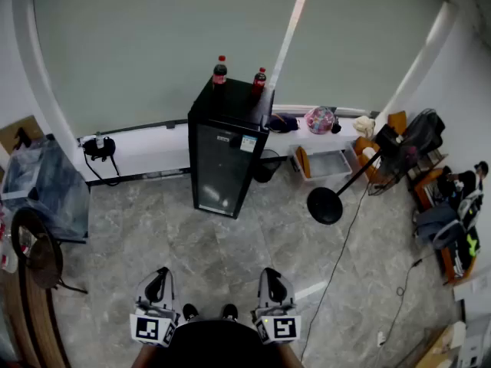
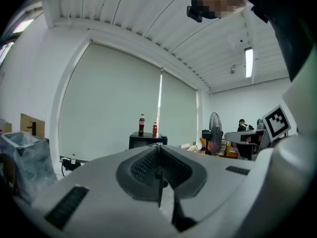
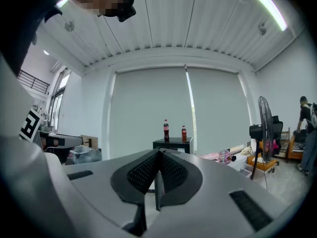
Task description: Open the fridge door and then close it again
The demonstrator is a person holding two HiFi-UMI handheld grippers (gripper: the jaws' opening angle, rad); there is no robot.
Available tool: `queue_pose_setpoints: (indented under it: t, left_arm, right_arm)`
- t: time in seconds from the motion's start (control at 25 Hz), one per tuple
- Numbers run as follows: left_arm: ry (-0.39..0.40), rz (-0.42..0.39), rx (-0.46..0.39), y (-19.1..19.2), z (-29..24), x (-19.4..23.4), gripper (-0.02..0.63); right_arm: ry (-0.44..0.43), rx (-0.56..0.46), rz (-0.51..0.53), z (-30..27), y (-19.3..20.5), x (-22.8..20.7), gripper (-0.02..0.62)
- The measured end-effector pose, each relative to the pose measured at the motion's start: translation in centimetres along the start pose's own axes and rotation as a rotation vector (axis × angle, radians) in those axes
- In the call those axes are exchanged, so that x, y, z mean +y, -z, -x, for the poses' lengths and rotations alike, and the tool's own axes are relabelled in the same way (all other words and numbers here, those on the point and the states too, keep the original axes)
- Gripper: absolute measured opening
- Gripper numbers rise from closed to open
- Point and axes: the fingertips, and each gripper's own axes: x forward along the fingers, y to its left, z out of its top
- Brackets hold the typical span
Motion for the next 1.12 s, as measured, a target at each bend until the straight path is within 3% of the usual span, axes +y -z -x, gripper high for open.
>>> queue_pose_setpoints:
  t: [0.56, 0.8, 1.12]
  left_arm:
    - [0.016, -0.008, 0.024, 0.7, 0.4, -0.2, 0.009]
    - [0.029, -0.058, 0.034, 0.9, 0.6, -0.3, 0.014]
    - [0.069, -0.082, 0.049, 1.2, 0.2, -0.8, 0.177]
  right_arm:
    - [-0.010, -0.003, 0.008, 0.4, 0.0, 0.5, 0.004]
    - [-0.015, -0.016, 0.000, 0.4, -0.4, 0.9, 0.005]
    - [-0.004, 0.016, -0.010, 0.4, 0.5, 1.0, 0.005]
